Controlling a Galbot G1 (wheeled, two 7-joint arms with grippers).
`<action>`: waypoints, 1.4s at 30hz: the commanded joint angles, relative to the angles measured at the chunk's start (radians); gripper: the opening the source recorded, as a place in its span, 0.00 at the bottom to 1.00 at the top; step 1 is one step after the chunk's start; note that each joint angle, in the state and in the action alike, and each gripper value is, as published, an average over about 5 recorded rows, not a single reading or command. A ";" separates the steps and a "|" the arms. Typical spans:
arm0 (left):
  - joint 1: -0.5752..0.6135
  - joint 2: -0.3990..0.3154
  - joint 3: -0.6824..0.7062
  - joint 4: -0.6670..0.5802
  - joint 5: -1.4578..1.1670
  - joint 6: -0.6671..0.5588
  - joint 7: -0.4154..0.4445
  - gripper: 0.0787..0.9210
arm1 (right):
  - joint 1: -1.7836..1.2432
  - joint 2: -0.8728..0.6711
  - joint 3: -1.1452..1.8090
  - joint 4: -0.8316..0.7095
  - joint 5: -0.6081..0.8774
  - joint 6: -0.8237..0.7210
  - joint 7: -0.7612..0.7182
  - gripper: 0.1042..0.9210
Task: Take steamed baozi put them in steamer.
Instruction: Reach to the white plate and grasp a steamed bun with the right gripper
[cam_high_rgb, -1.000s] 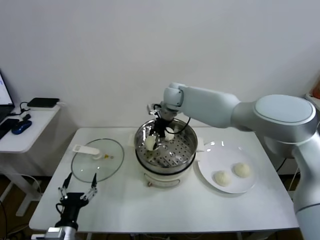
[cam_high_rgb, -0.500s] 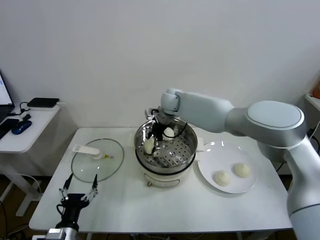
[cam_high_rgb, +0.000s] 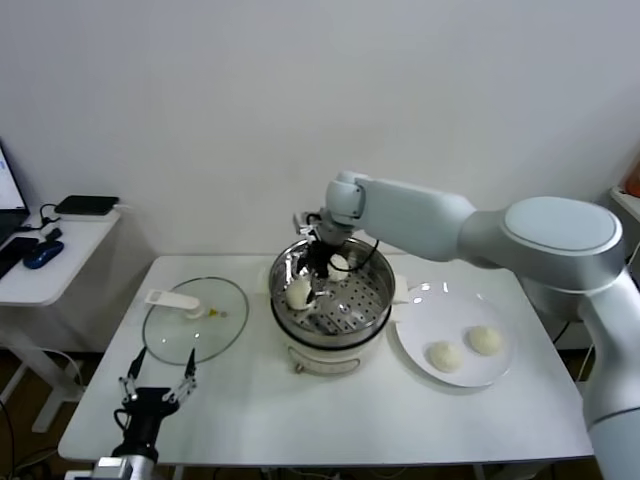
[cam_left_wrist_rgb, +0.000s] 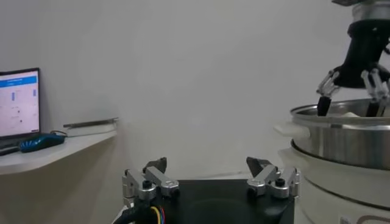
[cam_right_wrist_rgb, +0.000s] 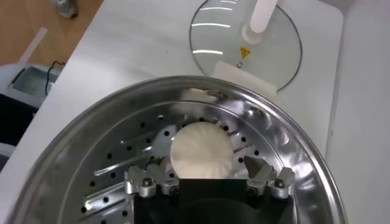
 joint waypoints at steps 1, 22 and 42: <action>0.001 -0.001 0.003 0.000 0.000 0.001 0.000 0.88 | 0.174 -0.156 -0.071 0.182 0.072 0.005 -0.034 0.88; 0.006 0.010 0.030 -0.024 -0.010 -0.008 -0.001 0.88 | 0.319 -0.771 -0.263 0.543 -0.193 0.089 -0.086 0.88; 0.029 0.000 0.023 -0.032 -0.012 -0.019 0.000 0.88 | -0.216 -0.768 0.105 0.409 -0.557 0.104 -0.048 0.88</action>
